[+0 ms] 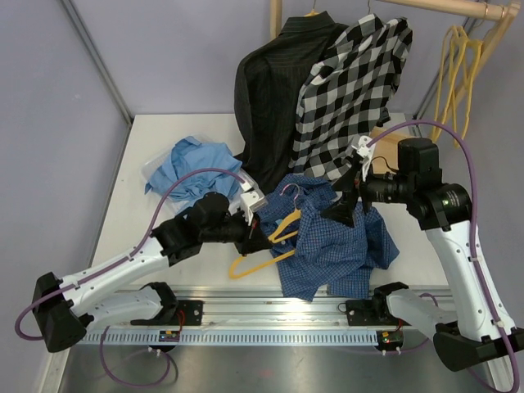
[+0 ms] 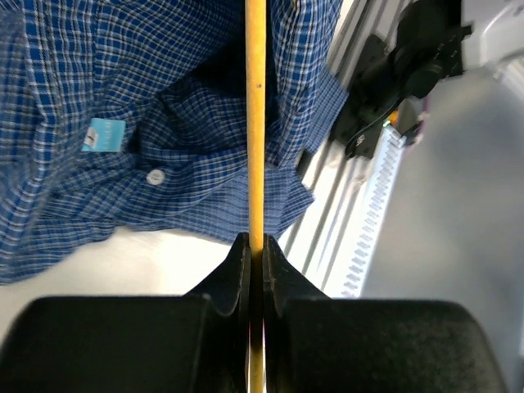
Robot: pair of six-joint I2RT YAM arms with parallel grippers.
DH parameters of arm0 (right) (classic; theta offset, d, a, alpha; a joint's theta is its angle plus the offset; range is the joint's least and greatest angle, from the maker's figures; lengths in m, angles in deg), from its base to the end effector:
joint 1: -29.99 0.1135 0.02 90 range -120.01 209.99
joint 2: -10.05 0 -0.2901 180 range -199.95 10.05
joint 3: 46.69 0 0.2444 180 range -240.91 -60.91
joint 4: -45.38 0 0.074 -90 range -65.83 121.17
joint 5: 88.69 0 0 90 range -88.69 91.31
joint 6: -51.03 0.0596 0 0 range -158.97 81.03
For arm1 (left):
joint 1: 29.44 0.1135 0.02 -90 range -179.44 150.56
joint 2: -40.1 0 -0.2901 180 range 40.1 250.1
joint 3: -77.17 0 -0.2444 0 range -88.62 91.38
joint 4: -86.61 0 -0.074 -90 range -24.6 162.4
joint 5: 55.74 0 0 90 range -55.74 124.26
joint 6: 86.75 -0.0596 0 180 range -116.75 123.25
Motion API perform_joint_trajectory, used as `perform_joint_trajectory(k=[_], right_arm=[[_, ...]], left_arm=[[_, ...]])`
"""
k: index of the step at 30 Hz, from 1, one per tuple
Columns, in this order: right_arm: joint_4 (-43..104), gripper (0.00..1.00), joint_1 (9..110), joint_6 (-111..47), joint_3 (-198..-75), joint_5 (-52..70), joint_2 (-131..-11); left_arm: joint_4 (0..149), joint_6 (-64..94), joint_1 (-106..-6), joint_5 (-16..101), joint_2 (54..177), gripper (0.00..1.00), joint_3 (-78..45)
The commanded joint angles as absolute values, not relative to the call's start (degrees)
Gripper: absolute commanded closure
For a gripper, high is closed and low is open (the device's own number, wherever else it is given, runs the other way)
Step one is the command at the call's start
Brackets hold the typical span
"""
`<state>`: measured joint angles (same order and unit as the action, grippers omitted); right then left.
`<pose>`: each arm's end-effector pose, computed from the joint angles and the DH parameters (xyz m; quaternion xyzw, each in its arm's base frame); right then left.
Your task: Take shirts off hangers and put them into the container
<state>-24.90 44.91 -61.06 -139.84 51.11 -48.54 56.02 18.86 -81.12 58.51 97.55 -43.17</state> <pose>0.1442 0.0855 0.4341 -0.4383 0.7045 0.3481 0.4364 0.1179 -0.1886 0.3065 0.3623 0.7651 -0.4276 0.3169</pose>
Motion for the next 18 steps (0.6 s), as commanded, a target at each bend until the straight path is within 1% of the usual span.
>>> perform_joint_trajectory(k=[1,8,15,16,18], right_arm=[[-19.3,0.05,44.3,-50.6,-135.0,53.6,-48.2],[-12.9,0.11,44.4,-43.7,-126.8,52.3,-48.8],[-7.4,0.17,44.3,-39.3,-127.1,57.7,-52.0],[-6.7,0.2,44.3,-37.2,-127.2,58.5,-52.8],[-5.3,0.23,44.3,-35.1,-127.9,60.6,-53.5]], left_arm=[[68.1,31.2,-80.9,60.2,94.4,1.0,-45.3],[72.0,36.1,-80.9,59.9,92.3,1.0,-48.7],[75.1,37.1,-81.0,59.8,92.1,1.0,-49.5],[75.2,37.1,-81.0,59.8,92.6,1.0,-49.4],[75.3,36.9,-81.0,59.9,92.9,1.0,-49.1]])
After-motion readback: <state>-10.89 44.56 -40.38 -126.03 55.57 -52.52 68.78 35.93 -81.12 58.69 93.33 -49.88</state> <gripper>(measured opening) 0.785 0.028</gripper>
